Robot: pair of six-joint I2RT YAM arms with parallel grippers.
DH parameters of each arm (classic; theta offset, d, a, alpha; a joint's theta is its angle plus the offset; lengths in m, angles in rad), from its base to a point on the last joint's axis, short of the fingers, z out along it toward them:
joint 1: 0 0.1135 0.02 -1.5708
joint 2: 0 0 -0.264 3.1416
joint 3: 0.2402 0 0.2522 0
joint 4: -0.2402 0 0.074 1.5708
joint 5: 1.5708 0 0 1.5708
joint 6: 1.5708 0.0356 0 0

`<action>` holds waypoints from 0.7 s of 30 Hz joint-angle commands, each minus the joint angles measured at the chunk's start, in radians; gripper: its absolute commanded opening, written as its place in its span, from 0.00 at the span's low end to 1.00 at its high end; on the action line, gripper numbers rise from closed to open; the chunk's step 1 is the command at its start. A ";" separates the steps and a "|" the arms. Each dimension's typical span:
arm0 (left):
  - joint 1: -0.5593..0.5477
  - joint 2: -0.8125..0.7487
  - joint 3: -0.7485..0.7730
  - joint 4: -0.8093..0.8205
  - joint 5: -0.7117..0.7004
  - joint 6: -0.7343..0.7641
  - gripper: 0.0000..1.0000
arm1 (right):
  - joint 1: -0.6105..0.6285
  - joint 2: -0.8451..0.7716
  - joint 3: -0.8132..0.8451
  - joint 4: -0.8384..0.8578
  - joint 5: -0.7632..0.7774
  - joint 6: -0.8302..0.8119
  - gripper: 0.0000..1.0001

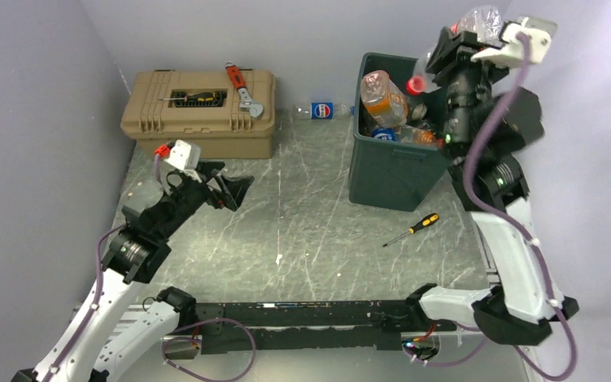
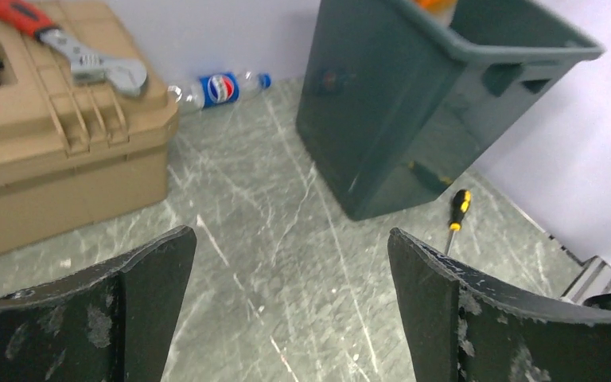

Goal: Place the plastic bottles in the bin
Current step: Place the plastic bottle in the trash bin.

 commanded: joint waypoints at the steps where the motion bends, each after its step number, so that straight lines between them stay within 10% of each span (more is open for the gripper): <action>1: -0.003 0.061 0.026 -0.056 -0.066 0.012 0.95 | -0.227 0.136 -0.047 -0.035 0.077 -0.044 0.40; 8: -0.003 0.296 0.164 -0.090 -0.121 -0.004 0.94 | -0.416 0.230 -0.150 -0.069 -0.054 0.105 0.45; 14: -0.003 0.581 0.406 -0.156 -0.141 -0.134 0.93 | -0.445 0.275 -0.131 -0.136 -0.056 0.214 0.99; 21: -0.003 0.761 0.512 -0.050 -0.061 -0.187 0.91 | -0.445 0.141 -0.150 -0.112 -0.062 0.250 1.00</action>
